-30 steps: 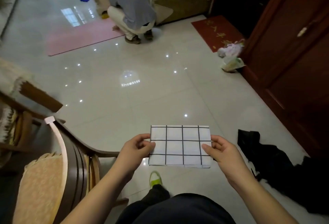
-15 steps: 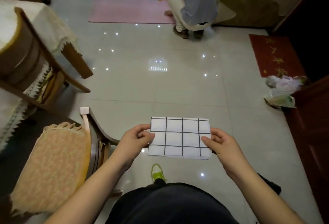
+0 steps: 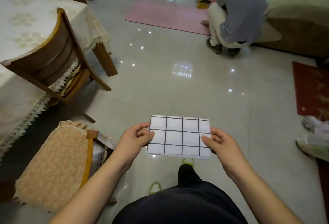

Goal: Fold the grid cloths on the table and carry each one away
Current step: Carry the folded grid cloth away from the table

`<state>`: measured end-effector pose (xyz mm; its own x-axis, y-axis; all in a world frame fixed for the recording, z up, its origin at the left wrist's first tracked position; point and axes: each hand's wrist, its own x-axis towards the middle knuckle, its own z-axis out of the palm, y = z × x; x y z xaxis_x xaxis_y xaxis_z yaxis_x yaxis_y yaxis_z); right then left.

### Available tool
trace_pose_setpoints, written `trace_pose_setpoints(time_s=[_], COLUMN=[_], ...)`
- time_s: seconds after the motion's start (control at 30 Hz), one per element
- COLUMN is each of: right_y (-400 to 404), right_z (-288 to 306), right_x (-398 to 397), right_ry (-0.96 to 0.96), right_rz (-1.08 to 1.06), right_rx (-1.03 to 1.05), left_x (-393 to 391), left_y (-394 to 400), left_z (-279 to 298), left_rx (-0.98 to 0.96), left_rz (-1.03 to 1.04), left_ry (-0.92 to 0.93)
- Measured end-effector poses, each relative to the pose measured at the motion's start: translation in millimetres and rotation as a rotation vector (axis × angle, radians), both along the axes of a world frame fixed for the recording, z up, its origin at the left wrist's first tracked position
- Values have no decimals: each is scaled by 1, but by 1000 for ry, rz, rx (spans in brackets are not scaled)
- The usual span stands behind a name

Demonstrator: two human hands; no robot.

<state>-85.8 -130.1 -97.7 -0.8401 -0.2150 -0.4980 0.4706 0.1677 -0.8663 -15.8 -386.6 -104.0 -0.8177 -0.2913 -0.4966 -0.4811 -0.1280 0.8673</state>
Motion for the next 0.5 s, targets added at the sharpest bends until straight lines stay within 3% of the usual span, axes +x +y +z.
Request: trace_pose_setpoints(time_s=[0.3, 0.5], right_y=[-6, -46], right_z=[5, 13], right_x=[-149, -199], right_ry=[26, 36], right_rz=[281, 388], right_rx=[-30, -79], left_x=[-79, -102], left_y=[17, -3], left_z=[11, 17], left_rx=[-34, -79], left_rz=[215, 360], left_ry=[13, 15])
